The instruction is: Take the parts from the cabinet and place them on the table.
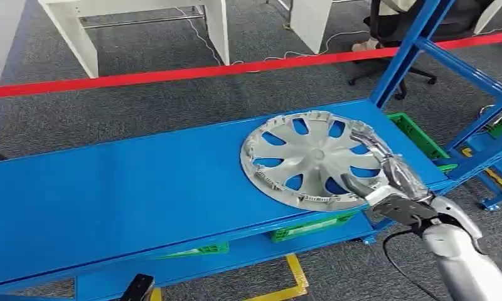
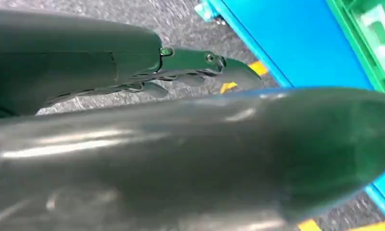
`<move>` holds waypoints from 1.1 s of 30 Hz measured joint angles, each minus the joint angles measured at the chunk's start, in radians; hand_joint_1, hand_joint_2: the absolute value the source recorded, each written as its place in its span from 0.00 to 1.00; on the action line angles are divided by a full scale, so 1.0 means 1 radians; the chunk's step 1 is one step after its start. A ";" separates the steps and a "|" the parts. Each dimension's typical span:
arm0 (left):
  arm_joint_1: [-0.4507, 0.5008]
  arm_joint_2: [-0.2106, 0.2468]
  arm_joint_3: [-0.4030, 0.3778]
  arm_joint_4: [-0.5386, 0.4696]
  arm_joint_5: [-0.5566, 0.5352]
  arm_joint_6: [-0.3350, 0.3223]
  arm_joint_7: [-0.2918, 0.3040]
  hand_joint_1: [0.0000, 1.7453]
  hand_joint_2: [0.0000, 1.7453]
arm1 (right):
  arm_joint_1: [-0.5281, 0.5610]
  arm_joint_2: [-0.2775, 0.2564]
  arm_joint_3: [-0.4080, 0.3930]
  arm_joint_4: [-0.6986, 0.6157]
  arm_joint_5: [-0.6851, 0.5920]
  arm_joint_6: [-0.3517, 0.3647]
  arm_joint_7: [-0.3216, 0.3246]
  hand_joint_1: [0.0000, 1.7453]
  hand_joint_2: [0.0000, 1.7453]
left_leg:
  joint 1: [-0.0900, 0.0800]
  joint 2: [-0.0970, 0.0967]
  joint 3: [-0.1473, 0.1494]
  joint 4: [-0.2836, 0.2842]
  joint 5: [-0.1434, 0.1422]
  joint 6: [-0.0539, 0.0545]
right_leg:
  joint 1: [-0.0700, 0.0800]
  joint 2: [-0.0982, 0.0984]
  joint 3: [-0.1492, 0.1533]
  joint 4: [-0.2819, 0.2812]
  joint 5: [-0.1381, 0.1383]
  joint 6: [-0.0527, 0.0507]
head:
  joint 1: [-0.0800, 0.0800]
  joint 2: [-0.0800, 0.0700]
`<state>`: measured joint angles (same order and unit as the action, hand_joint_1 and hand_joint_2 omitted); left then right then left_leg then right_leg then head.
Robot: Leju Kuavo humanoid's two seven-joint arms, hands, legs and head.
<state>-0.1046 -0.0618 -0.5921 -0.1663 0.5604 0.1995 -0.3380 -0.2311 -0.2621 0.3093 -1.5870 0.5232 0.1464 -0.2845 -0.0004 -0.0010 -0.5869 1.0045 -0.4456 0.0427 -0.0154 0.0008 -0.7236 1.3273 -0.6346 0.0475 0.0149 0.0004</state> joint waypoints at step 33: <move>-0.001 0.005 -0.014 0.000 -0.042 -0.012 0.015 0.00 0.00 | -0.081 -0.010 0.138 0.312 0.141 -0.112 0.028 0.00 0.00 | 0.002 -0.001 0.005 -0.004 0.003 -0.001 | -0.001 0.000 0.028 -0.102 0.092 -0.004 | -0.004 0.000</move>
<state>-0.1055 -0.0568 -0.6062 -0.1667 0.5184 0.1873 -0.3231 -0.3126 -0.2716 0.4475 -1.2753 0.6645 0.0347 -0.2567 0.0015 -0.0024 -0.5822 1.0001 -0.4429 0.0414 -0.0161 0.0004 -0.6953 1.2251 -0.5424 0.0438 0.0111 0.0004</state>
